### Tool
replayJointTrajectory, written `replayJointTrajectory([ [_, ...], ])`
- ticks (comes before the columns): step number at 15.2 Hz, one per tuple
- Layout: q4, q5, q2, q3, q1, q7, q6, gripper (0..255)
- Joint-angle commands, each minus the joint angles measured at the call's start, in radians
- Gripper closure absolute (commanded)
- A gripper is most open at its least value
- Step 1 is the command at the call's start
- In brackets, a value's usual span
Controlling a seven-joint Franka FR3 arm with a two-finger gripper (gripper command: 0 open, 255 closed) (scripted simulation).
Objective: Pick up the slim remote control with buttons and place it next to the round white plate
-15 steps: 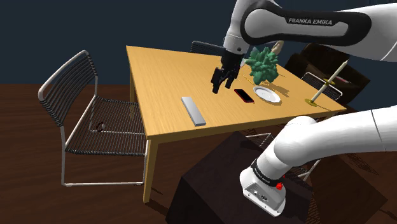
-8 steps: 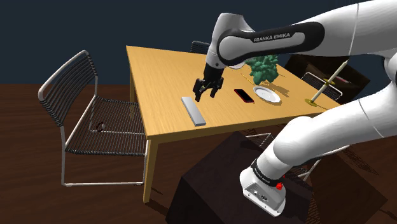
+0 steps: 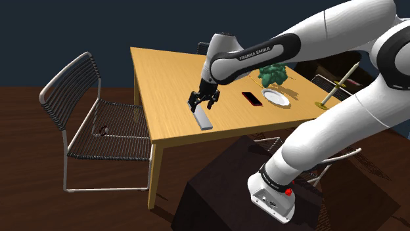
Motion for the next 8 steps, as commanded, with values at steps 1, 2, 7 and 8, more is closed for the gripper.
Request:
replayJointTrajectory([
  [1,-0.013,-0.002,0.023,0.002,-0.002,0.002,0.037,0],
  [2,-0.018,-0.003,0.033,0.003,-0.002,0.003,0.052,0],
  [7,-0.027,-0.005,0.050,0.005,-0.002,0.004,0.078,0],
  [8,-0.027,-0.005,0.050,0.005,-0.002,0.004,0.078,0],
])
